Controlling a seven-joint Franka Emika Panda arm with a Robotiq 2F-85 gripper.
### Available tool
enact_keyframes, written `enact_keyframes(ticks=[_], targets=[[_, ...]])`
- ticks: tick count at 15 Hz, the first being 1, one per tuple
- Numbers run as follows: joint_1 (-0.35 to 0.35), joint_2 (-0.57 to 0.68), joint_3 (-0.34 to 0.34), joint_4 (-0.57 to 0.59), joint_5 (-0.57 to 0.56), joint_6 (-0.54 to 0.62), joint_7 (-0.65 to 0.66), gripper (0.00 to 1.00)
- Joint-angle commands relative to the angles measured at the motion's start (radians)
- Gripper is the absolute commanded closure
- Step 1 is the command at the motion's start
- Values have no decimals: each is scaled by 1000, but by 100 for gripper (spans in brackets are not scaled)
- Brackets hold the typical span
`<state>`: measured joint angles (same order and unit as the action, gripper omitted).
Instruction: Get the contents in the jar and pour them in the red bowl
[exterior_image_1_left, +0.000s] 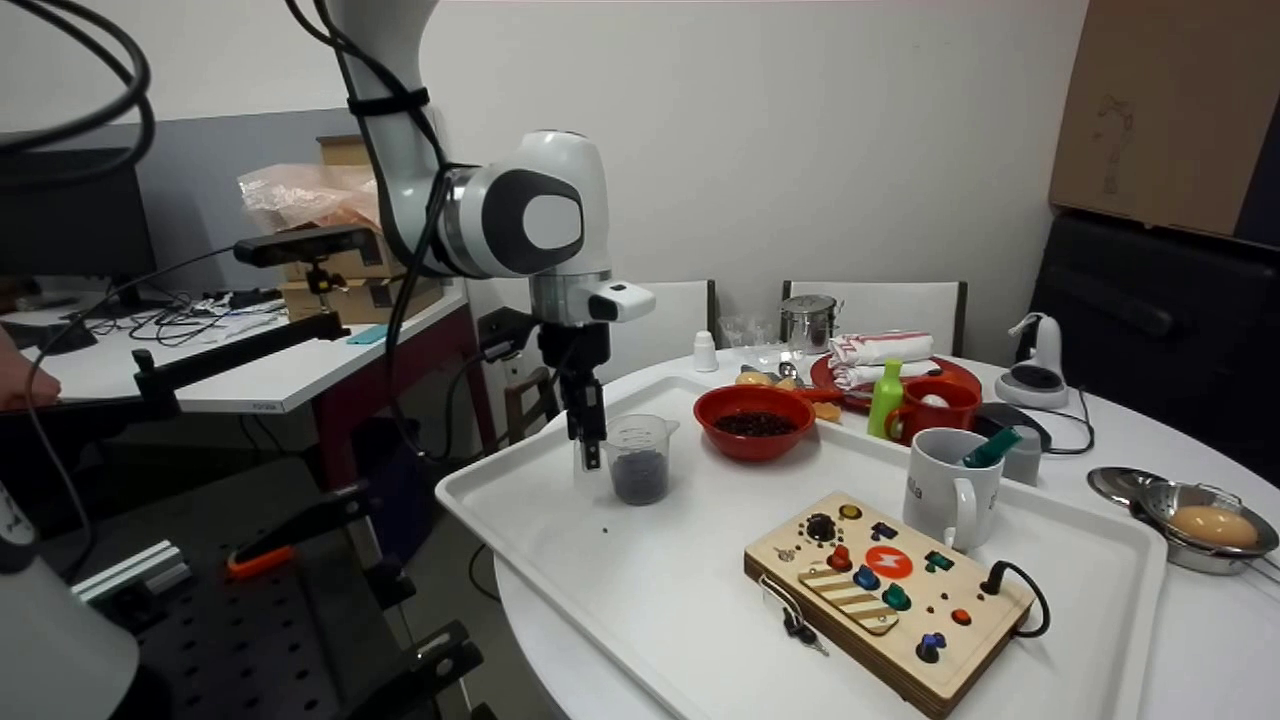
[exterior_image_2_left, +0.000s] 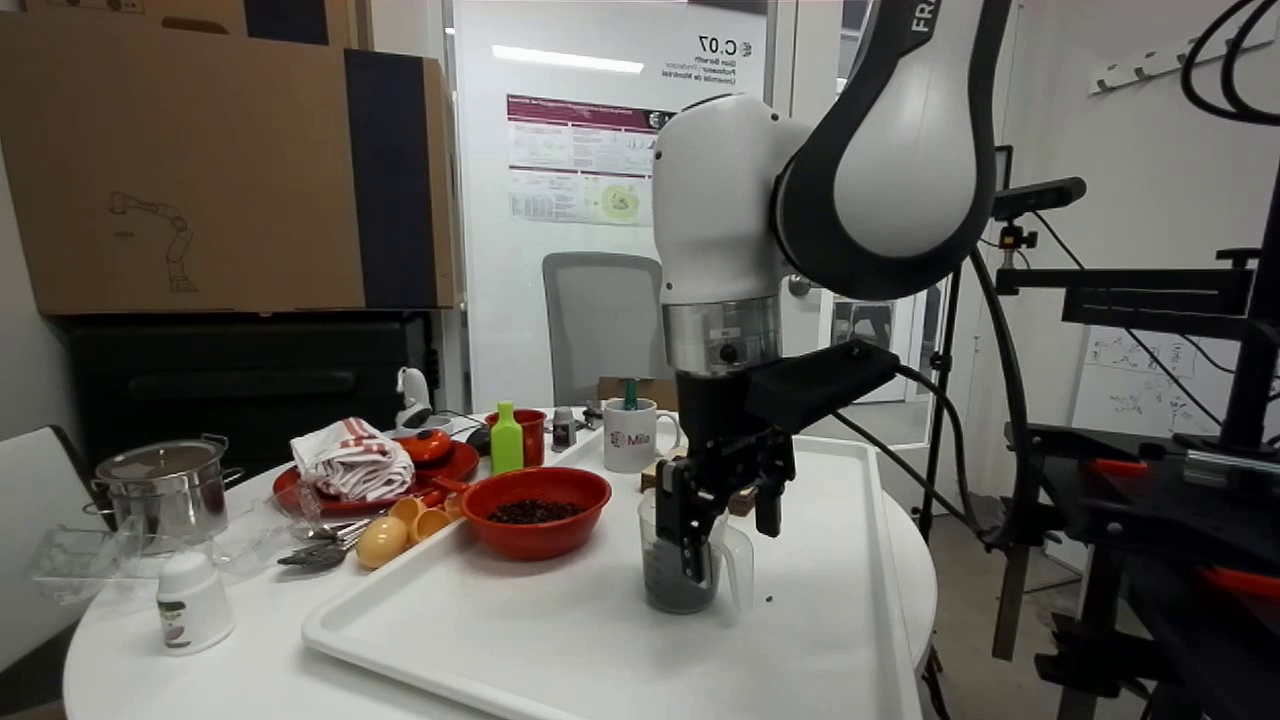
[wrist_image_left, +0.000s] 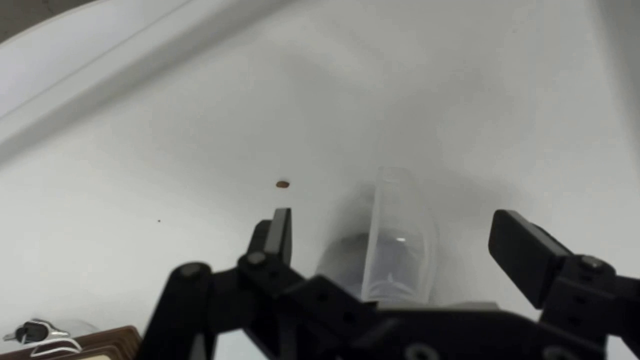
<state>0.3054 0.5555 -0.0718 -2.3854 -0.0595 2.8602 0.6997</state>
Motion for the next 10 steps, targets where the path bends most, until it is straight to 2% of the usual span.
enact_keyframes(ticks=[1, 10], targets=[[-9, 11, 5, 26, 57, -2, -34, 0], [-11, 6, -2, 38, 78, -21, -33, 0]])
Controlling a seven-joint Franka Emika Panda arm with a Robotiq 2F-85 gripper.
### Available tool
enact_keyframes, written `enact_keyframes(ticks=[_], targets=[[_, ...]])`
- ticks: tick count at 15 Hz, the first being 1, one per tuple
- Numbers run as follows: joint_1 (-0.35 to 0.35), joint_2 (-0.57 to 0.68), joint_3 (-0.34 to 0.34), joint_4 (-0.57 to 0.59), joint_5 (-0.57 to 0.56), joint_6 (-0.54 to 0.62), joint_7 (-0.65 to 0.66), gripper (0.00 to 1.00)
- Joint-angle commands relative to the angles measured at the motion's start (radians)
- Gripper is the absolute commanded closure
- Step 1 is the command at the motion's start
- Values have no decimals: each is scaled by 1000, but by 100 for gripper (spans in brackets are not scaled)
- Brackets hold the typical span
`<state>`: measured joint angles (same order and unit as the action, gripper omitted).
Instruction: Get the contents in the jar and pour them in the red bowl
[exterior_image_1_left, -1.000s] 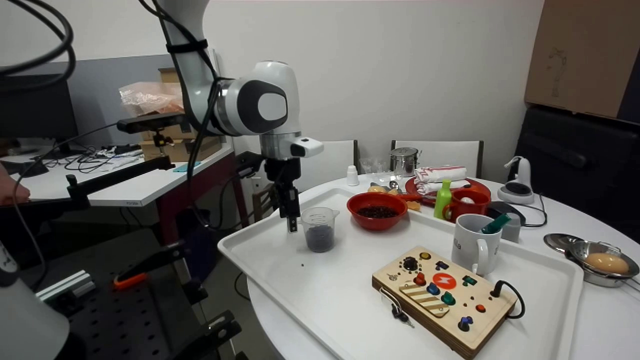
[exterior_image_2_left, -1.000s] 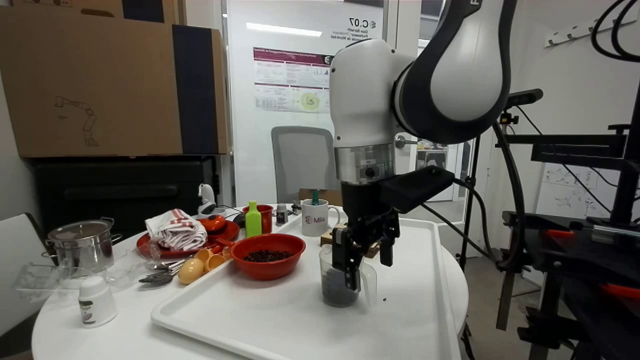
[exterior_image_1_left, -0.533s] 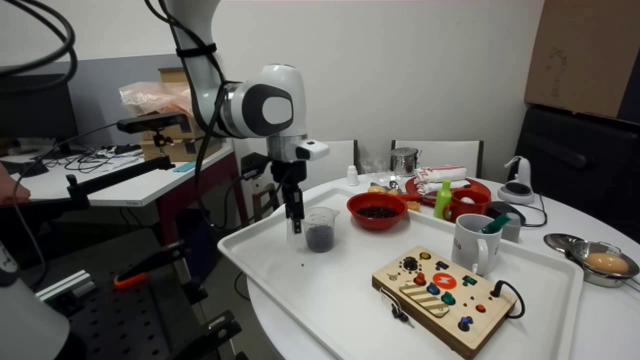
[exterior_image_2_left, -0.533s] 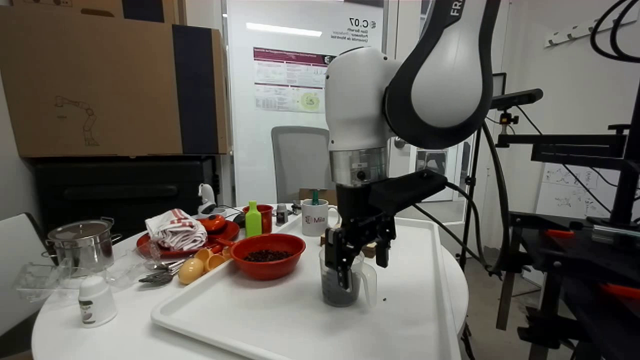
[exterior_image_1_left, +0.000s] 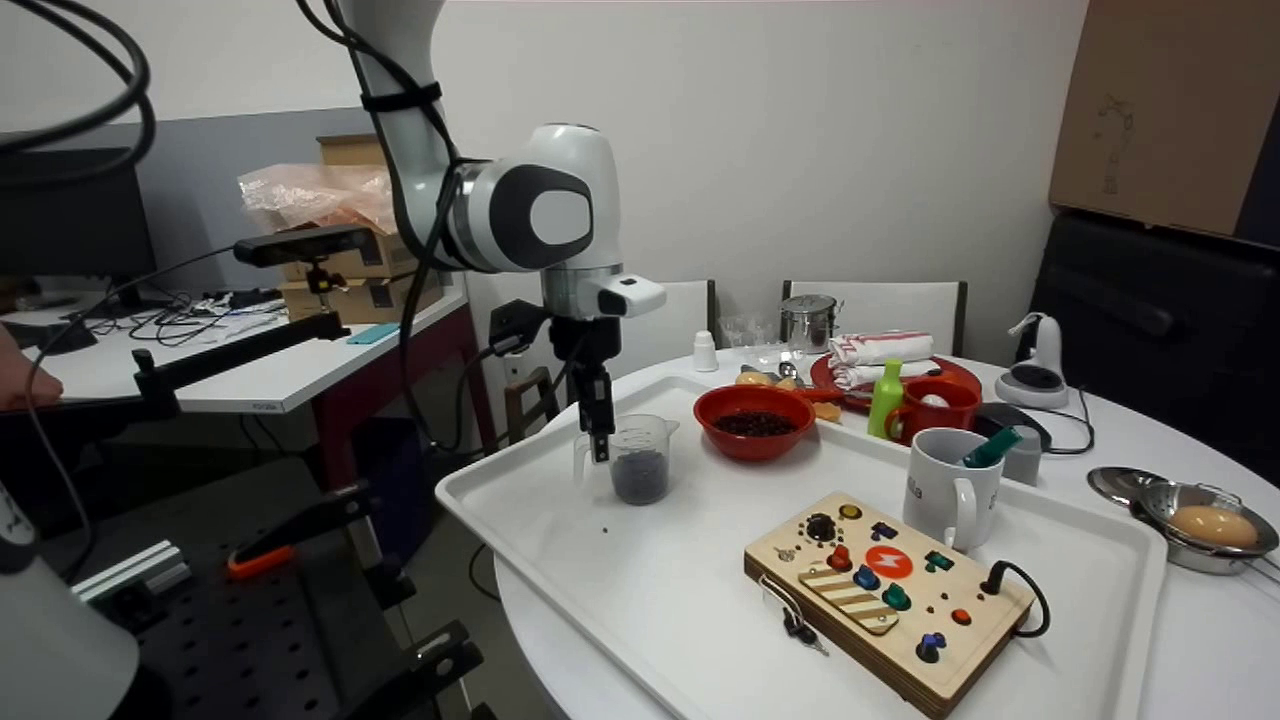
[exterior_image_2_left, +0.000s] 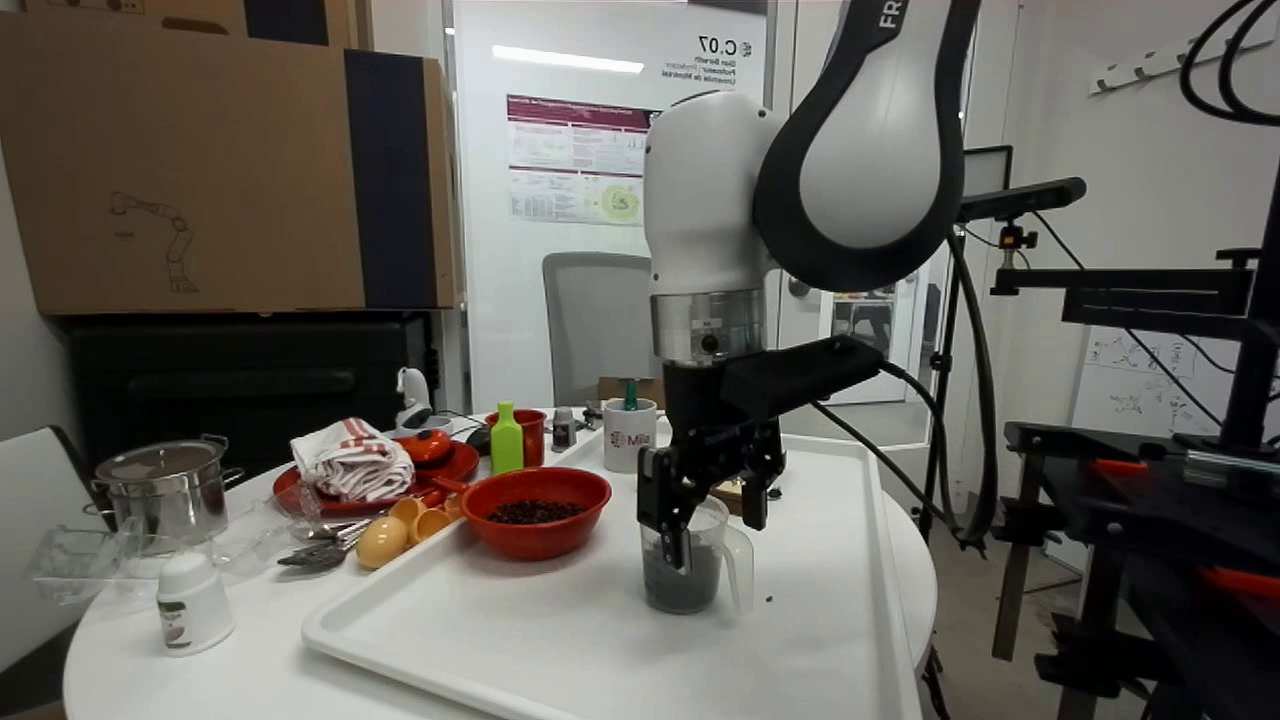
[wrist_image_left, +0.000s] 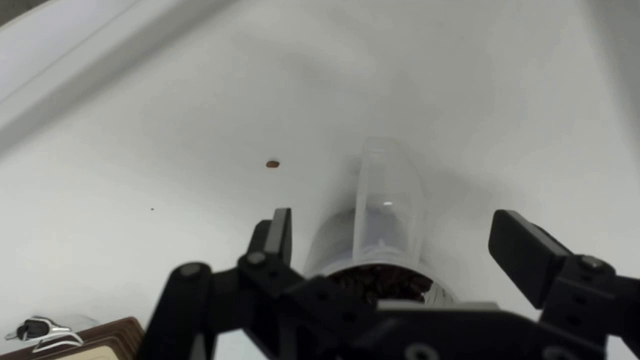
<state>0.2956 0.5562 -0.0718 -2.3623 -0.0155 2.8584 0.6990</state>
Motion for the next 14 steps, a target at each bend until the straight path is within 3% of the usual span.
enact_keyframes(ticks=[1, 5, 6, 7, 8, 14], targets=[[-2, 5, -3, 13, 34, -23, -32, 0], [-4, 2, -2, 10, 38, -39, -31, 5], [-5, 1, -2, 8, 38, -42, -31, 10], [-4, -1, -3, 7, 38, -45, -30, 29], [-4, -1, -2, 7, 38, -48, -29, 33], [-2, -4, 0, 7, 35, -75, -27, 79]])
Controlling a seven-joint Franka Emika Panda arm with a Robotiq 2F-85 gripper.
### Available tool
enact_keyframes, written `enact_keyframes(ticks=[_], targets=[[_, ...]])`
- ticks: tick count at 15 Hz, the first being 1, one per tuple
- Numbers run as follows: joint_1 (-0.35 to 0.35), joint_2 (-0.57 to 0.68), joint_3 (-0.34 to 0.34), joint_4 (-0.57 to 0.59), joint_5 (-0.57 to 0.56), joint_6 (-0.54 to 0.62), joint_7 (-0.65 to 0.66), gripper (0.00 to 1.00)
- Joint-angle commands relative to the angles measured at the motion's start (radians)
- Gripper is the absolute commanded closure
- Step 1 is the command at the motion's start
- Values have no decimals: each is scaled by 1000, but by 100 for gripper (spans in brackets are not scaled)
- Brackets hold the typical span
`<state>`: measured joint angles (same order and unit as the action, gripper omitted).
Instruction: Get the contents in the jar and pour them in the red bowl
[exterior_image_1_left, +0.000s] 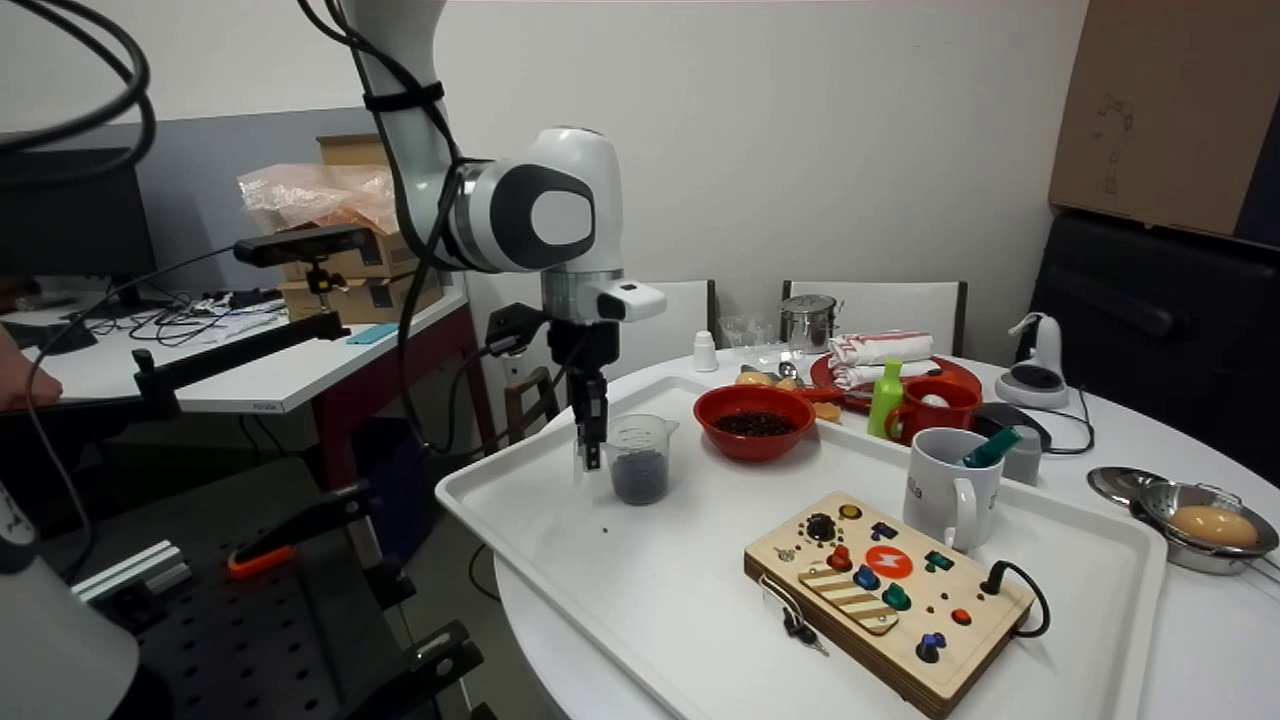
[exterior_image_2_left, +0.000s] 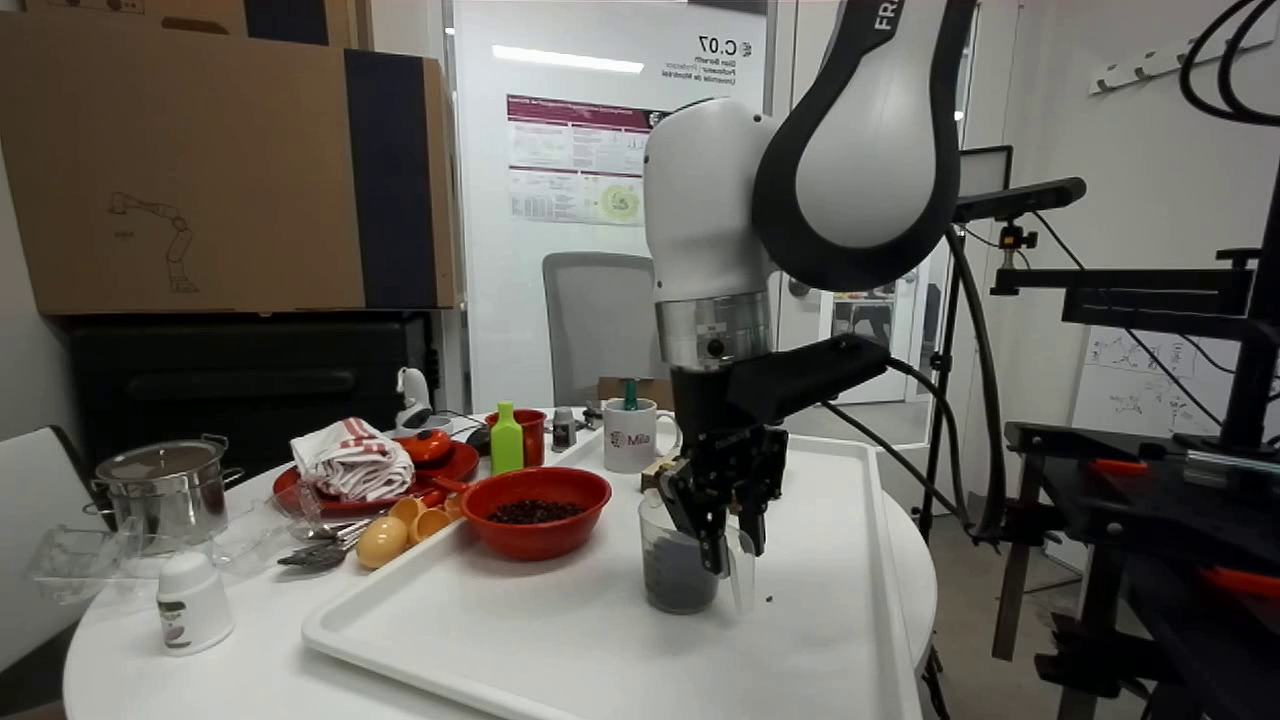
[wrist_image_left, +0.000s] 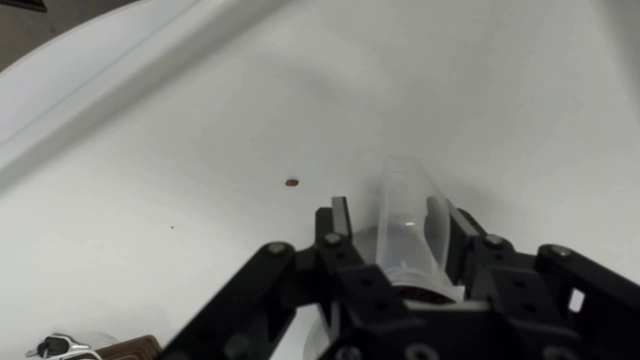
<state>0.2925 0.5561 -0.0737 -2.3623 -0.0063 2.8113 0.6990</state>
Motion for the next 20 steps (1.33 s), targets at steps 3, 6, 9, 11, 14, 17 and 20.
enact_keyframes(ticks=[3, 6, 9, 11, 14, 17, 20], targets=[[2, -8, 2, 6, 22, -36, -29, 96], [4, -11, 2, 6, 19, -43, -29, 93], [5, -13, 3, 3, 17, -32, -34, 93], [10, -28, -2, -5, 12, -24, -39, 93], [20, -58, -11, -18, 3, 1, -44, 93], [26, -94, -16, -25, -4, 15, -57, 93], [38, -137, -39, -24, -37, -15, -73, 93]])
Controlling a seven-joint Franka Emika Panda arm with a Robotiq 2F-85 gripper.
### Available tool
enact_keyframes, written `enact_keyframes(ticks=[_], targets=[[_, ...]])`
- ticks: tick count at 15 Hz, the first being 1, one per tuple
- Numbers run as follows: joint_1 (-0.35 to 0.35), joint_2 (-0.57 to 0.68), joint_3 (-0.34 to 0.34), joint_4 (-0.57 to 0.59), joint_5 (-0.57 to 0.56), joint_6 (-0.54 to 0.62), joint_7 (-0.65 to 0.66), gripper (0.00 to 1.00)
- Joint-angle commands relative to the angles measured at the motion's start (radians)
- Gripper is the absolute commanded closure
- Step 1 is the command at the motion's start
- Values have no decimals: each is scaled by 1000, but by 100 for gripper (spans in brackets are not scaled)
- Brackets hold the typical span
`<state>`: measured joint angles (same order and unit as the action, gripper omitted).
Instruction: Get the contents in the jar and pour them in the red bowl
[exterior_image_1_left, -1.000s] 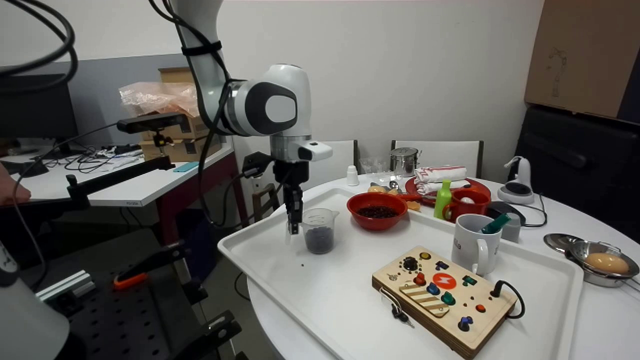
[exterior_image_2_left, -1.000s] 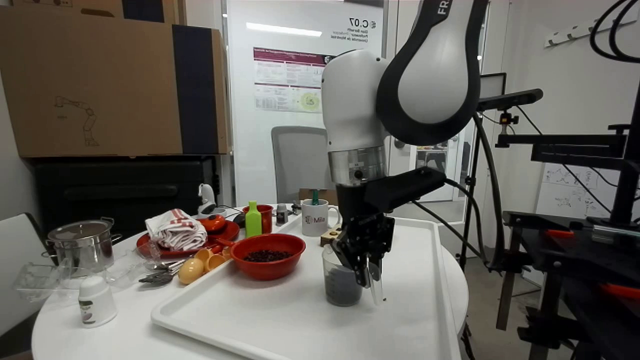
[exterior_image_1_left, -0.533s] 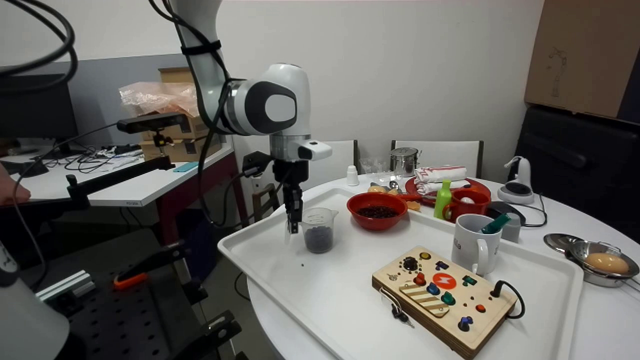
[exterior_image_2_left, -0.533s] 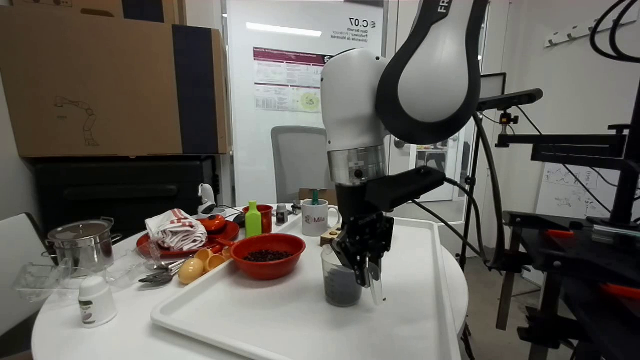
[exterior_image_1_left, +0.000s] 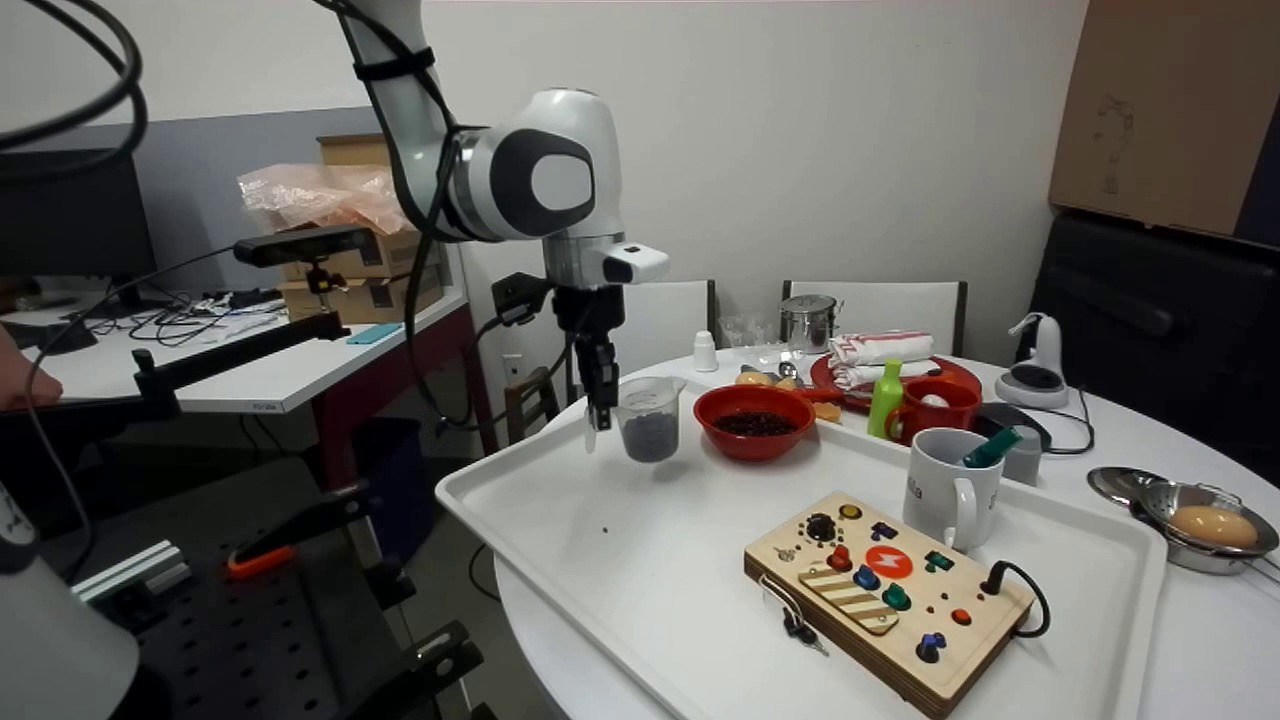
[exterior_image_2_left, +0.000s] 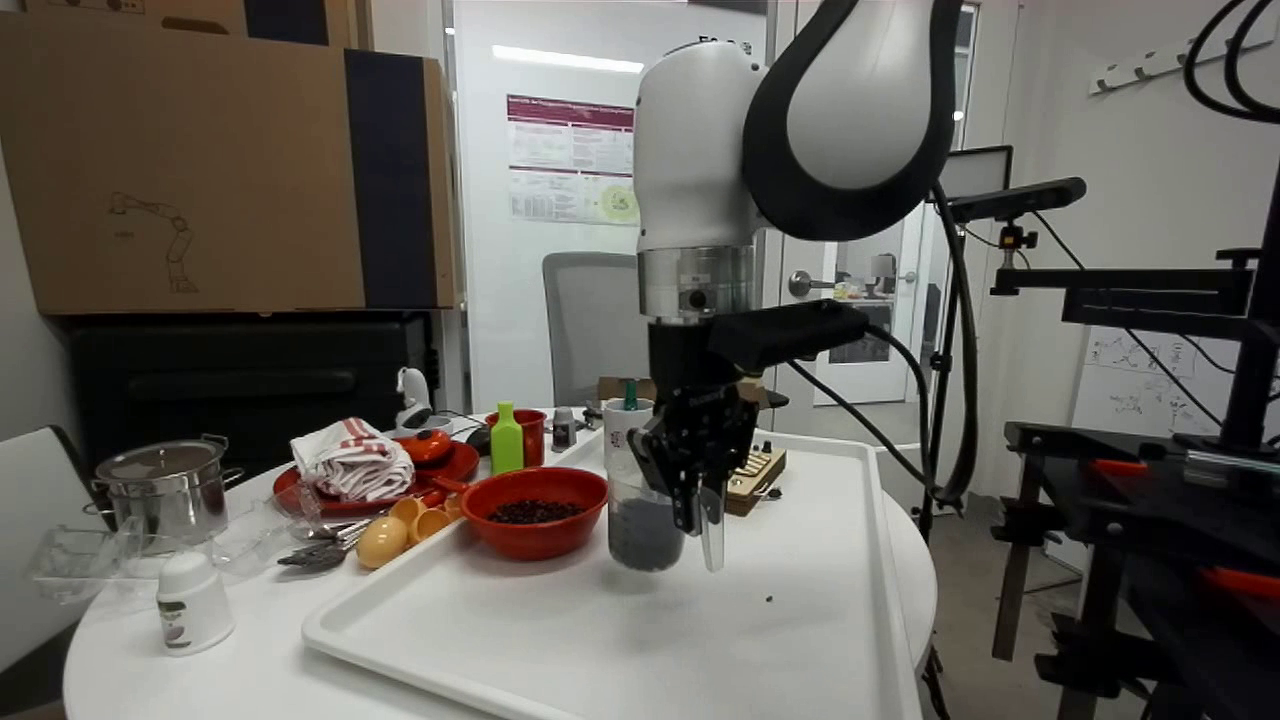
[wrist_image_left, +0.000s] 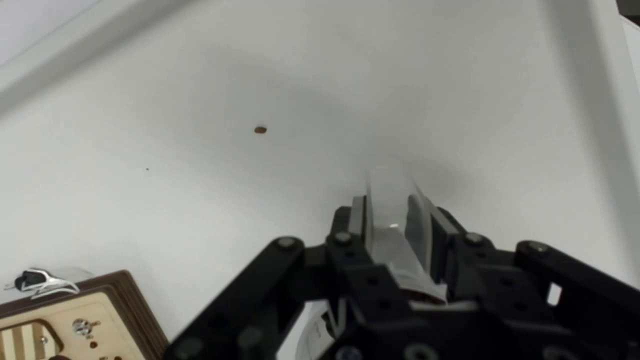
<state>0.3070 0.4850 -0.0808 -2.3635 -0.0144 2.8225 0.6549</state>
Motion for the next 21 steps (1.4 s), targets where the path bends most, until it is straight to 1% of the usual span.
enact_keyframes(ticks=[1, 4, 8, 11, 13, 14, 15, 19, 20, 21], targets=[[28, -80, -41, -20, -45, -41, -38, 93], [34, -111, -77, 13, -125, -117, -60, 93], [22, -130, -102, 114, -280, -246, -93, 93], [-5, -124, -80, 208, -367, -324, -155, 93], [-33, -122, -50, 239, -356, -321, -219, 93], [-38, -128, -44, 239, -355, -297, -224, 93], [-35, -124, -47, 219, -351, -295, -181, 73], [-44, -123, -35, 235, -349, -295, -204, 73], [-45, -123, -35, 235, -349, -295, -204, 93], [-53, -116, -31, 237, -353, -308, -237, 93]])
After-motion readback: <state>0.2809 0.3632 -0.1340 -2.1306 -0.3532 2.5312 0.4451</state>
